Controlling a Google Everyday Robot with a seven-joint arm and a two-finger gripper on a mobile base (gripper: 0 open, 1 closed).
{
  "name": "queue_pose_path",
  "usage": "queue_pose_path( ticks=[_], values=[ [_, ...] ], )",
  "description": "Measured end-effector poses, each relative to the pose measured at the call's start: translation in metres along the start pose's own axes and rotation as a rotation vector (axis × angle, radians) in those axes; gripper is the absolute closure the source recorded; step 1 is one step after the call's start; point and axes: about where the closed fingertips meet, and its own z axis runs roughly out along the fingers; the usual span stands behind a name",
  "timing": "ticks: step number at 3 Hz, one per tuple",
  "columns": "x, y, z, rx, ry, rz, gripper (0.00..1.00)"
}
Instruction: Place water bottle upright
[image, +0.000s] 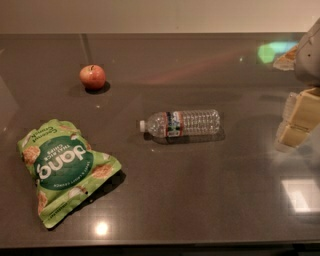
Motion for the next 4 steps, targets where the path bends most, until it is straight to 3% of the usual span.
queue_pose_path(
  ticks=[2, 4],
  values=[
    [-0.003, -0.001, 0.000, 0.003, -0.005, -0.008, 0.00],
    [-0.043, -0.005, 0.020, -0.035, -0.041, -0.099, 0.00]
  ],
)
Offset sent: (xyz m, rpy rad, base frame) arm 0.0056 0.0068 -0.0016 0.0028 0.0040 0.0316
